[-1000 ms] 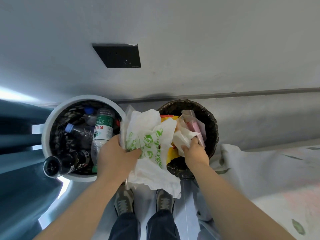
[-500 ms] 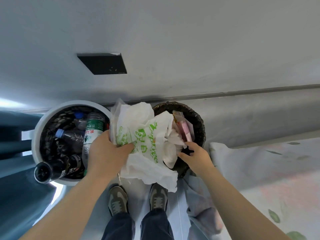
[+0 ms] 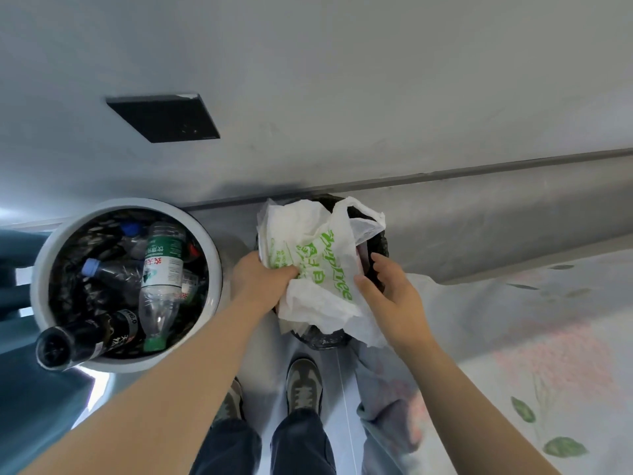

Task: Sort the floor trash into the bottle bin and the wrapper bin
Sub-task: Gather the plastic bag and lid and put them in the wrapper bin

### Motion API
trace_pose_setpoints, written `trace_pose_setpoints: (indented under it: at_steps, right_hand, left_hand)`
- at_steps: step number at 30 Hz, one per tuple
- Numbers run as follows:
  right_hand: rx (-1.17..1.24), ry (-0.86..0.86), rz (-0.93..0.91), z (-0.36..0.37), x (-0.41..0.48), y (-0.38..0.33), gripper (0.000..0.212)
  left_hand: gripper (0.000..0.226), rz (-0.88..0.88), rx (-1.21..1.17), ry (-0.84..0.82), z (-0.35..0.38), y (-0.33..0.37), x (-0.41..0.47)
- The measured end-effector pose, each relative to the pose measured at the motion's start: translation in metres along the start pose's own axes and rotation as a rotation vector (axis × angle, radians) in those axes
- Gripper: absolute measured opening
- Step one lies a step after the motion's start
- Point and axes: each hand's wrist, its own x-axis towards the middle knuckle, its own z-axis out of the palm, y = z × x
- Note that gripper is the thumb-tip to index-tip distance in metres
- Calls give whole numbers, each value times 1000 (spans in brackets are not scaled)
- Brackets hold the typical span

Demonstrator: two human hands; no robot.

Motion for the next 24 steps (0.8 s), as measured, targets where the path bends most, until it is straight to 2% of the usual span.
trace_pose_setpoints:
  at_steps: [5, 9, 12, 15, 17, 20, 22, 24]
  right_hand:
    - [-185, -115, -225, 9, -13, 13, 59]
    - [-435, -232, -259, 27, -7, 23, 65]
    - [-595, -279, -248, 40, 5, 28, 65]
    - [-705, -272, -358, 51, 20, 30, 76]
    - [-794, -316, -407, 57, 34, 32, 78]
    - [-934, -391, -362, 63, 57, 38, 77]
    - [-1019, -434, -301, 66, 69, 43, 75]
    - [-1056, -470, -243, 69, 77, 47, 76]
  left_hand:
    - [40, -154, 55, 0, 21, -25, 20]
    - [55, -223, 31, -24, 19, -36, 26]
    - [50, -219, -46, -164, 14, -37, 27]
    - [34, -216, -109, -328, 11, -36, 27]
    - [23, -244, -144, -366, 9, -33, 26]
    - [18, -222, -60, -291, 5, -34, 28]
    - [13, -150, 55, -193, 0, -38, 31]
    - [17, -78, 145, -131, -4, -42, 34]
